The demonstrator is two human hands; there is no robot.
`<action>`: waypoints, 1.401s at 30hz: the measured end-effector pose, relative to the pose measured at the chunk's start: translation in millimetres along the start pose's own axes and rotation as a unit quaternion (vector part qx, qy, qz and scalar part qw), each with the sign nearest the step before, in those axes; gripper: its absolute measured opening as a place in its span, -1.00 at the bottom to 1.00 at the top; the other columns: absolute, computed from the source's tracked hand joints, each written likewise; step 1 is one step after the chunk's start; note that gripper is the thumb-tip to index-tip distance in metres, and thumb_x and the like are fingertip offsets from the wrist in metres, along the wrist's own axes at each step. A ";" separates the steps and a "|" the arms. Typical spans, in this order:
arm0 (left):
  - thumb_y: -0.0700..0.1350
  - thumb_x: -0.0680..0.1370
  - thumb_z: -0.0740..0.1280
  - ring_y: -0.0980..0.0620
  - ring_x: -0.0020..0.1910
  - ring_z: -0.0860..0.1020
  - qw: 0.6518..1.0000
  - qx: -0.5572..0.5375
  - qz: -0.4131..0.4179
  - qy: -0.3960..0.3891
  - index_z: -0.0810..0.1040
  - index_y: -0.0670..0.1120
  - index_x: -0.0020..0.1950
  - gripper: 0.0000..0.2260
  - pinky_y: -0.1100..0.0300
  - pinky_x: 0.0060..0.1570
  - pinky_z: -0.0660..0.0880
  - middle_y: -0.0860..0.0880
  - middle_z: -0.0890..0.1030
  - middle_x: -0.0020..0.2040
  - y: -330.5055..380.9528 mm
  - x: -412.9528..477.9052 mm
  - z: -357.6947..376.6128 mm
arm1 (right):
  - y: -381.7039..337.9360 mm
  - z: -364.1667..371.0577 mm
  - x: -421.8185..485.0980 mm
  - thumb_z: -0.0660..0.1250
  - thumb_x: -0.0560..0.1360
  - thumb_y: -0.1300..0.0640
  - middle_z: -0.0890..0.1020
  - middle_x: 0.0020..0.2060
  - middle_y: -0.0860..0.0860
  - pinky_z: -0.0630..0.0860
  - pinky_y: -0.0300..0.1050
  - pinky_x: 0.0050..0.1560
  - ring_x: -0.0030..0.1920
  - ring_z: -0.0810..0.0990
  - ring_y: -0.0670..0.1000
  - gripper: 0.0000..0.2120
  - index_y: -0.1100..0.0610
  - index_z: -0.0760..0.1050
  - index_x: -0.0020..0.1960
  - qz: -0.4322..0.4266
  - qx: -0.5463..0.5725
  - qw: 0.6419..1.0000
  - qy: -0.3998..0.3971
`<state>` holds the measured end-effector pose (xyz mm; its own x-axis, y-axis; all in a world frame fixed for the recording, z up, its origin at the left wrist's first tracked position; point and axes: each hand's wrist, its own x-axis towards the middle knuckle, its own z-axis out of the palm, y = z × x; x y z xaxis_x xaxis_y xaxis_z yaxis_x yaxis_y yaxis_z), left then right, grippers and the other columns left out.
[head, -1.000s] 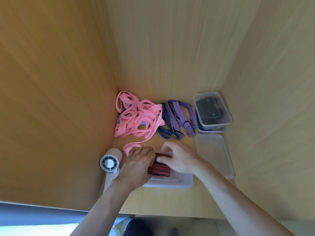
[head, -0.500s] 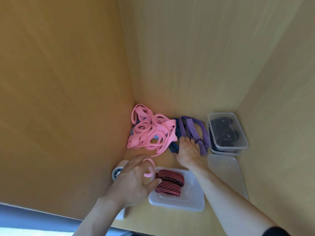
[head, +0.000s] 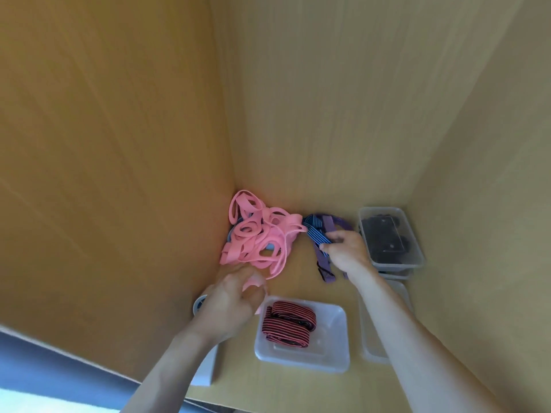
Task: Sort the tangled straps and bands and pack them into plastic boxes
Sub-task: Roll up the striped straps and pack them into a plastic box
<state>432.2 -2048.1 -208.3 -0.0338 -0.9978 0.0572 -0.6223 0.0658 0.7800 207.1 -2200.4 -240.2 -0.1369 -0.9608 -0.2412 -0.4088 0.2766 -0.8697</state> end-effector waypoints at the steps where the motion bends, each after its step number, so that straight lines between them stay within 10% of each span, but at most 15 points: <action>1: -0.27 0.54 0.33 0.17 0.05 0.56 0.999 -0.028 -0.015 -0.006 0.59 0.02 -0.12 -0.82 0.24 0.11 0.48 0.14 0.61 -0.03 2.9 2.5 1.0 | -7.8 -6.8 -1.9 0.49 0.46 0.31 0.68 -0.11 0.01 0.49 -0.16 -0.03 -0.09 0.63 0.02 -0.81 0.14 0.68 0.06 -0.005 0.046 0.999 0.000; 6: -0.31 0.56 0.30 0.15 -0.03 0.59 0.990 -0.120 -0.069 0.001 0.60 -0.03 -0.09 -0.81 0.31 0.04 0.45 0.05 0.64 -0.05 25.5 11.2 6.5 | -52.8 -44.6 -21.8 0.49 0.47 0.31 0.70 -0.37 -0.14 0.56 -0.16 -0.11 -0.28 0.66 -0.13 -0.73 -0.03 0.59 -0.24 -0.031 0.171 0.985 -0.017; 13: -0.34 0.56 0.30 0.17 -0.04 0.59 0.981 -0.178 -0.077 0.021 0.63 -0.14 -0.07 -0.85 0.42 0.00 0.46 0.03 0.67 -0.06 51.9 28.8 10.7 | -98.5 -81.8 -53.5 0.41 0.53 0.35 0.71 -0.38 -0.08 0.53 -0.29 -0.38 -0.39 0.68 -0.16 -0.78 0.04 0.57 -0.13 -0.073 0.264 0.960 -0.058; 23: -0.33 0.58 0.29 0.14 -0.23 0.55 0.983 -0.166 -0.076 0.027 0.60 -0.09 -0.02 -0.83 0.40 -0.28 0.45 0.03 0.64 -0.05 73.9 77.3 8.6 | -151.2 -109.0 -70.1 0.38 0.55 0.31 0.75 -0.20 -0.05 0.52 -0.14 0.02 -0.19 0.67 -0.09 -0.83 0.07 0.66 -0.06 -0.160 0.315 0.934 -0.060; 30: -0.17 0.53 0.47 -0.02 0.21 0.53 0.976 -0.177 -0.069 0.104 0.37 -0.06 0.32 -0.57 0.02 0.27 0.51 -0.01 0.51 0.27 96.3 98.5 -6.2 | -184.5 -122.9 -91.5 0.34 0.55 0.34 0.73 -0.22 0.00 0.49 -0.10 -0.08 -0.26 0.65 -0.06 -0.73 0.08 0.73 -0.17 -0.199 0.361 0.903 -0.117; 34: -0.05 0.50 0.51 0.13 0.35 0.33 0.987 -0.143 -0.036 0.068 0.23 0.05 0.55 -0.30 0.14 0.40 0.29 0.18 0.33 0.36 100.4 99.9 -16.1 | -193.0 -131.2 -104.9 0.38 0.44 0.27 0.70 -0.24 0.02 0.50 -0.15 -0.22 -0.32 0.59 -0.02 -0.82 0.09 0.74 -0.17 -0.217 0.395 0.872 -0.191; 38: -0.04 0.65 0.32 0.13 0.11 0.56 0.987 -0.143 -0.068 -0.026 0.55 -0.12 0.32 -0.72 0.25 0.19 0.46 0.03 0.64 0.17 89.4 97.3 -13.4 | -194.4 -142.0 -108.3 0.38 0.38 0.22 0.66 -0.17 0.11 0.54 -0.16 -0.20 -0.25 0.60 0.01 -0.71 0.29 0.62 0.08 -0.214 0.429 0.847 -0.228; 42: -0.09 0.70 0.21 -0.06 -0.05 0.52 0.973 -0.225 -0.048 -0.016 0.56 -0.30 0.01 -0.71 0.09 0.11 0.48 -0.15 0.60 -0.08 91.5 98.6 -10.8 | -195.4 -145.3 -107.2 0.34 0.42 0.22 0.64 -0.20 0.11 0.45 -0.18 -0.24 -0.28 0.58 -0.01 -0.71 0.28 0.56 0.11 -0.199 0.431 0.850 -0.229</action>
<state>380.4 -2140.4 -124.6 -0.0211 -0.9988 -0.0435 -0.2188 -0.0379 0.9750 170.5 -2148.5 18.1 0.3032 -0.9367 0.1750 0.4996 -0.0001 -0.8662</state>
